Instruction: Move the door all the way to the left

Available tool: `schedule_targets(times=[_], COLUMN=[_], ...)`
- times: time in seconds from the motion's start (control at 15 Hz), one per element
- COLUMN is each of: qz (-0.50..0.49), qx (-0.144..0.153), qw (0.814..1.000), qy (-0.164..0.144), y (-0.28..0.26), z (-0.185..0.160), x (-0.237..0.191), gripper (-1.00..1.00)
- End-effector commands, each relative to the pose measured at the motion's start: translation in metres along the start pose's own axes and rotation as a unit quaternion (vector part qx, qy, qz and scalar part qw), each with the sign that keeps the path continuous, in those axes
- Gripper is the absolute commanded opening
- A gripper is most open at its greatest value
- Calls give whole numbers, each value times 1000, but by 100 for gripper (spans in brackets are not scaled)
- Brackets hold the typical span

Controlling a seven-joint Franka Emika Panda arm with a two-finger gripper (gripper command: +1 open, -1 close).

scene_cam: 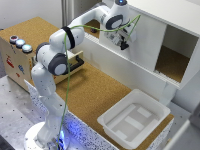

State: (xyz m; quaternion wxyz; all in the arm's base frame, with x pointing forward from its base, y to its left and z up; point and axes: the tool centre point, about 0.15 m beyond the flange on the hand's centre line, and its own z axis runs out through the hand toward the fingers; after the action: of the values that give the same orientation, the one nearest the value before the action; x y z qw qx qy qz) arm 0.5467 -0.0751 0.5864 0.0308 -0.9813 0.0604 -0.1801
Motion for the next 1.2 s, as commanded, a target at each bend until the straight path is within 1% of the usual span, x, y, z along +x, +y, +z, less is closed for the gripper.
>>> schedule_targets(times=[0.0, 0.27, 0.47, 0.8, 1.13], qz=[17, 18, 14, 3, -14], qx=[-52, -50, -56, -44, -35], qw=[998, 999, 998, 999, 999], qy=[15, 13, 14, 13, 5], y=[-65, -97, -120, -153, -182], z=[10, 15, 21, 25, 30], x=[-18, -26, -31, -36, -46], gripper=[-100, -100, -100, -100, -100])
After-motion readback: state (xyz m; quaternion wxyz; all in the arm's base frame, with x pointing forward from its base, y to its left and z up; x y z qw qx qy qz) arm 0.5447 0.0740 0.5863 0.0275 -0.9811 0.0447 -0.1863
